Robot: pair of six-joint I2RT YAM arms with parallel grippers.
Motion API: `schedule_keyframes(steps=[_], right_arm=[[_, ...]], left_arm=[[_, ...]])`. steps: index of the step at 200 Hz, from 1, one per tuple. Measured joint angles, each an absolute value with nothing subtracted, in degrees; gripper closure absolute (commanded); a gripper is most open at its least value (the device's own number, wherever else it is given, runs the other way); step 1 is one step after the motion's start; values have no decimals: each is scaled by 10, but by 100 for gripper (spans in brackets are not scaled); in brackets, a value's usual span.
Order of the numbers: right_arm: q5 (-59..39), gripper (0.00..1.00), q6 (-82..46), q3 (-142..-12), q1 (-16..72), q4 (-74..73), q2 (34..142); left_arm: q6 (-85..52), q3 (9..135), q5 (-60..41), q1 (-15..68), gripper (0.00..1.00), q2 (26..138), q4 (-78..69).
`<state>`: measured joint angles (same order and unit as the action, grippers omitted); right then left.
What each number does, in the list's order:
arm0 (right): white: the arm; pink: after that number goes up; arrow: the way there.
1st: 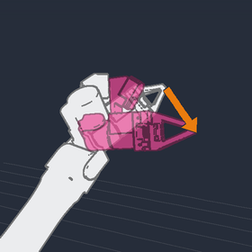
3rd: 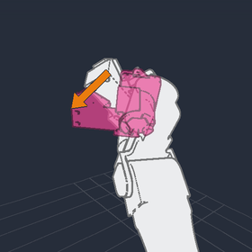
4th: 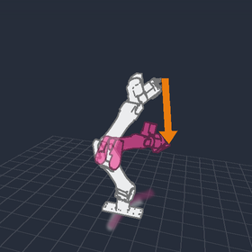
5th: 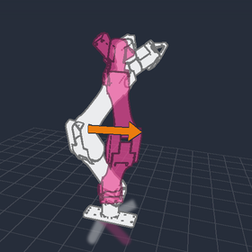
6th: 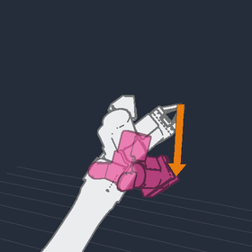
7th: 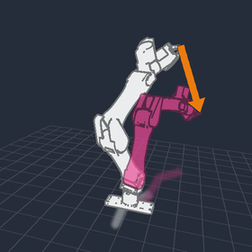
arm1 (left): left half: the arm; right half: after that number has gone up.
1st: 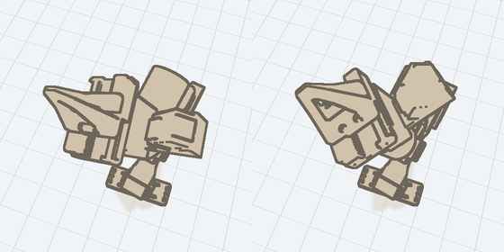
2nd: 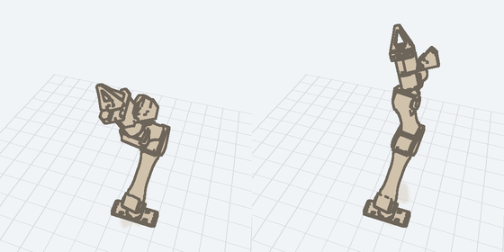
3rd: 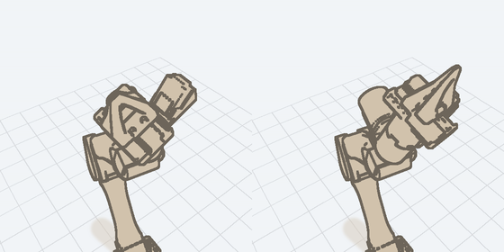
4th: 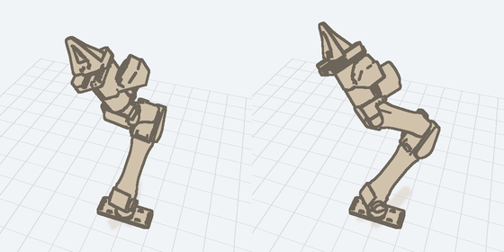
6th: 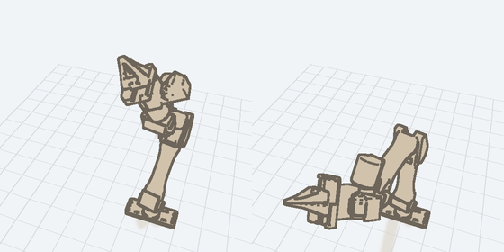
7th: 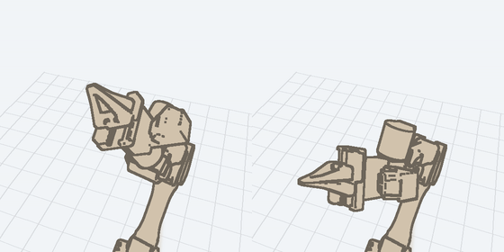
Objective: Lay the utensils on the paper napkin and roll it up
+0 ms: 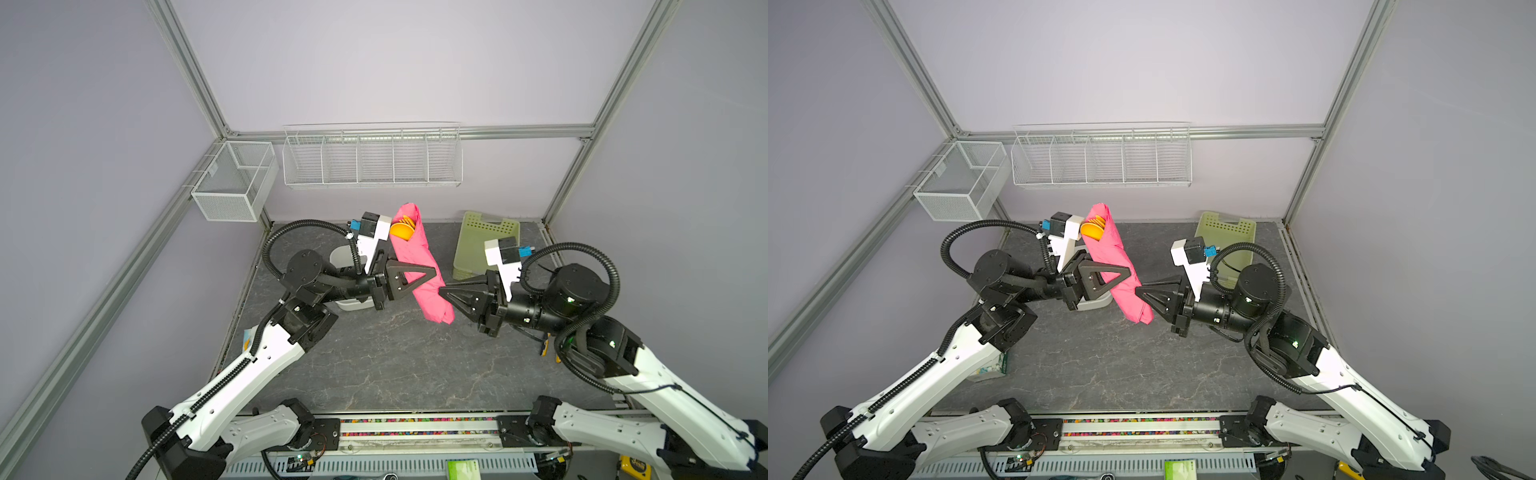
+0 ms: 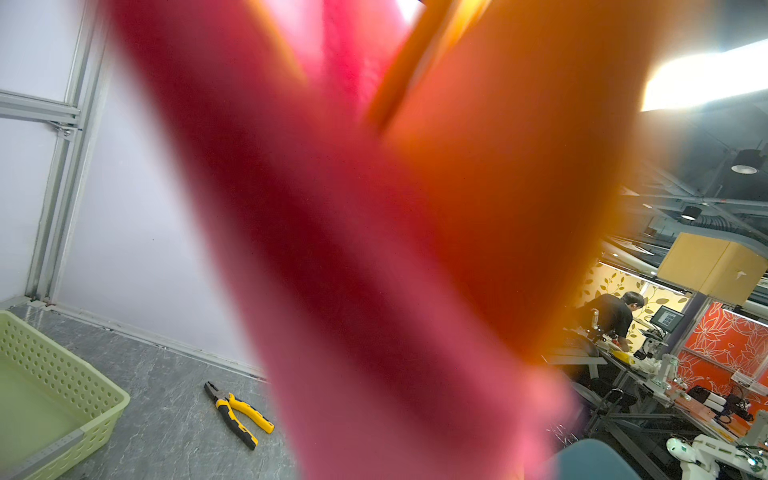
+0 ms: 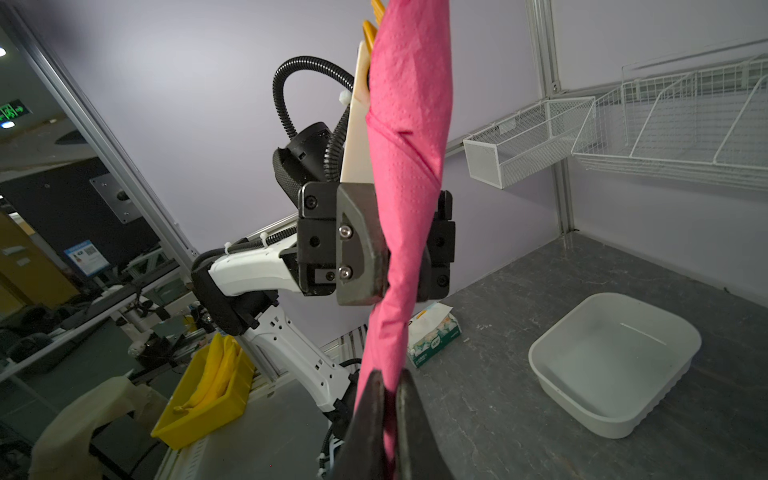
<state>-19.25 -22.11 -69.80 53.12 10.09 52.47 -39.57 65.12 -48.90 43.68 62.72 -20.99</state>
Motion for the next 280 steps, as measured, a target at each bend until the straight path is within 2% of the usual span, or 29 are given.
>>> schedule_keyframes(steps=[32,52,102,182,280], right_arm=[[-187,93,-218,-698,531,105,525],[-177,93,-213,-699,531,112,525],[-142,93,-197,-699,531,131,516],[-60,94,-173,-699,518,180,507],[-97,94,-162,-698,342,190,576]], left_arm=[[-384,651,-478,438,81,623,-194],[-377,651,-472,438,74,619,-186],[-354,651,-442,438,65,602,-154],[-308,630,-345,438,60,560,-82],[-279,615,-295,438,60,527,-15]])
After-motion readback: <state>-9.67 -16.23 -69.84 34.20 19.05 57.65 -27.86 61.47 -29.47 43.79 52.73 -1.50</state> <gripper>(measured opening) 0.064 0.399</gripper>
